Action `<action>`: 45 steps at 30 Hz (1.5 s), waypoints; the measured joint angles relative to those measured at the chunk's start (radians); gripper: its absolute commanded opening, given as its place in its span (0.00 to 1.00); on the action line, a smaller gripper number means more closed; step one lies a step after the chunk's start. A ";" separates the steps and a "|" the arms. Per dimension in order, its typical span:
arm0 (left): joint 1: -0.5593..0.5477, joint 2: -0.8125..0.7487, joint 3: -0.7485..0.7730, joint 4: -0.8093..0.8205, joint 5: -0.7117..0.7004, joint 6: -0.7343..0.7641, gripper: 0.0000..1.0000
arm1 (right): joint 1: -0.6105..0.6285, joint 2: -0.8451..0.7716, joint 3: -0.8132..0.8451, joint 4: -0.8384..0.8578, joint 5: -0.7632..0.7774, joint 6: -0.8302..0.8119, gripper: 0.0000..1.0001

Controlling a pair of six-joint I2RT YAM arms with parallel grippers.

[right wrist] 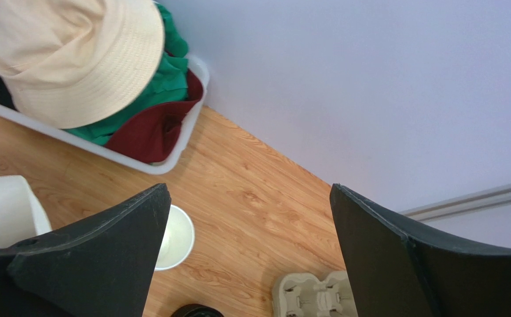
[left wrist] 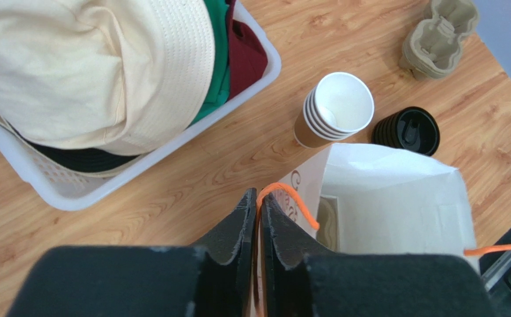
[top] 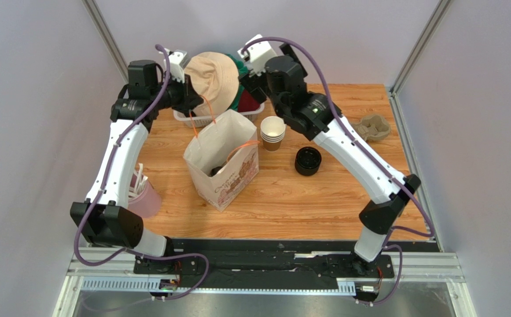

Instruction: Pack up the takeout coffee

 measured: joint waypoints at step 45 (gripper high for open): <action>0.198 -0.156 0.296 -0.501 -0.022 0.339 0.98 | -0.341 -0.306 -0.470 0.014 -0.217 0.087 0.99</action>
